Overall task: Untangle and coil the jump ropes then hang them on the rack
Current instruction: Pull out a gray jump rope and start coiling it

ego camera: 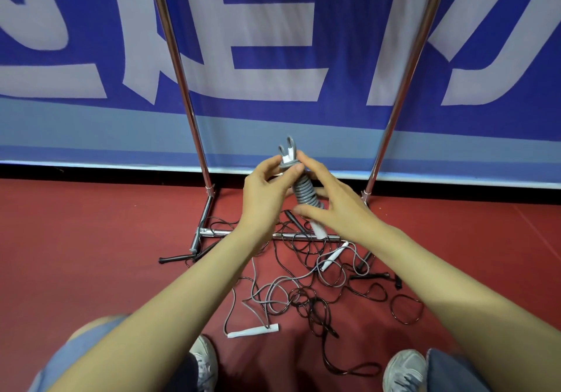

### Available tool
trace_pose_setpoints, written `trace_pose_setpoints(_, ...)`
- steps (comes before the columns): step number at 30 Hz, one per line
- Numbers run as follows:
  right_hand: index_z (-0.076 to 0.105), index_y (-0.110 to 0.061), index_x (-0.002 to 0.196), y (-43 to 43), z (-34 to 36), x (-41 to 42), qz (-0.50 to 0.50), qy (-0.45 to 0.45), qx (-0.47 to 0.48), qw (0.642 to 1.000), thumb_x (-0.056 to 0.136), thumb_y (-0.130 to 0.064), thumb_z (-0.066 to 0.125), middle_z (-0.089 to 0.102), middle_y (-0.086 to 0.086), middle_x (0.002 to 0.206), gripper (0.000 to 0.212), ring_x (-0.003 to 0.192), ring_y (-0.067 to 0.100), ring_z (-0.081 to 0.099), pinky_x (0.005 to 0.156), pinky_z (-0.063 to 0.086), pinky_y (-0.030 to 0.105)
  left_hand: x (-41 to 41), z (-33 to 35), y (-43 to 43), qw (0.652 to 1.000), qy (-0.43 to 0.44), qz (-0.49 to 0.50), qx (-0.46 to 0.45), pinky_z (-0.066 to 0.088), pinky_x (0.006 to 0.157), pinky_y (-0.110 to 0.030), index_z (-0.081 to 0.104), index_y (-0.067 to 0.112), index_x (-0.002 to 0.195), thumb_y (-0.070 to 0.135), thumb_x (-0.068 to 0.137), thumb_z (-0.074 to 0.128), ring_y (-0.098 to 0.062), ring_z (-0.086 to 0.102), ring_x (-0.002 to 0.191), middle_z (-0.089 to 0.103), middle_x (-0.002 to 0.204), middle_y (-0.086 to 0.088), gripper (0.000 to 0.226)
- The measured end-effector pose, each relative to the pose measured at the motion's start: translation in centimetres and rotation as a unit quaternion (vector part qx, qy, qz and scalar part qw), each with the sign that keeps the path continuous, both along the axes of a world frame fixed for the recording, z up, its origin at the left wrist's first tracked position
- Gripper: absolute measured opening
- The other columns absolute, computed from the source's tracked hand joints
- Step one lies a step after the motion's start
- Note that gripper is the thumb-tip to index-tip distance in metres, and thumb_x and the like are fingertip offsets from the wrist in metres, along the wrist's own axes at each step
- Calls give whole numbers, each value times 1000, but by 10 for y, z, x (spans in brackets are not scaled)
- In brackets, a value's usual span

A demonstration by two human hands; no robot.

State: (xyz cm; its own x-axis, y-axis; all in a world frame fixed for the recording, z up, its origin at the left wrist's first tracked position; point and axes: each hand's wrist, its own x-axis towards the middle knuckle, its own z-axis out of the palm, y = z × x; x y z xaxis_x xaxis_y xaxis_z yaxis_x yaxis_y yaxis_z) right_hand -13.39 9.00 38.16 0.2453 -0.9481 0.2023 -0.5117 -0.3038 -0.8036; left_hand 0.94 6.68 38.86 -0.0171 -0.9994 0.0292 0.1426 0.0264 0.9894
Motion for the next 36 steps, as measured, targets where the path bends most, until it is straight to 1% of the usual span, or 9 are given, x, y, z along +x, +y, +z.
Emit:
trace_pose_setpoints(5,21,-60,142,-4,9,-11,66,24,29,997,95,-24,58,56,-14,132,70,110,3,63,101,46,25,1,8,-1,993,91,-59,43,52,65,-22,62,3,108,6,93,56,-15,64,80,65,89,-3,16)
trace_pose_setpoints(10,50,-31,134,-18,19,-28,-119,-28,-82,989,96,-17,56,57,-3,109,41,94,11,60,70,42,7,6,18,-4,987,74,-125,66,41,69,-27,63,11,90,8,93,45,-11,53,70,63,75,1,18)
trace_pose_setpoints(12,59,-29,119,-21,19,-35,-110,-18,-53,992,94,-20,61,56,-5,111,27,99,10,58,75,41,7,10,19,-3,982,61,-159,77,40,73,-30,62,11,91,7,91,43,-13,52,74,61,78,-1,20)
trace_pose_setpoints(14,65,-30,105,-20,17,-38,-50,-6,11,999,90,-28,66,65,-10,106,14,99,7,62,87,47,22,12,22,-1,977,72,-187,78,43,75,-28,62,9,93,5,91,39,-13,57,76,64,83,-3,24)
trace_pose_setpoints(19,67,-28,89,-12,18,-29,-29,-29,16,999,88,-25,68,71,-8,84,3,83,12,69,84,52,27,19,23,-1,963,106,-231,95,49,69,-30,62,3,102,11,82,42,-14,62,66,68,78,-5,29)
trace_pose_setpoints(21,68,-23,82,-11,18,-27,-59,42,-41,997,93,-24,61,68,-12,74,13,75,15,65,77,49,30,19,21,-2,956,133,-231,122,50,66,-32,64,3,99,17,70,45,-18,59,65,63,78,-8,37)
trace_pose_setpoints(24,72,-14,90,-14,17,-28,-84,128,-77,985,95,-22,59,66,-7,81,15,81,15,60,78,44,30,20,18,-2,945,170,-238,144,53,60,-29,63,2,101,19,68,47,-17,56,65,60,80,-8,41)
trace_pose_setpoints(28,72,-16,93,-16,14,-31,-115,171,-103,973,94,-26,59,65,0,85,17,81,19,59,78,49,40,15,17,-3,966,99,-204,124,53,58,-25,63,5,104,14,86,59,-11,55,64,60,81,-3,20)
trace_pose_setpoints(36,67,-22,80,-4,27,-30,-22,-67,-35,997,88,-12,69,52,-7,99,13,85,-2,58,83,44,10,20,9,-8,987,15,-142,76,51,65,-20,60,5,104,9,83,68,-11,66,71,65,88,-8,23)
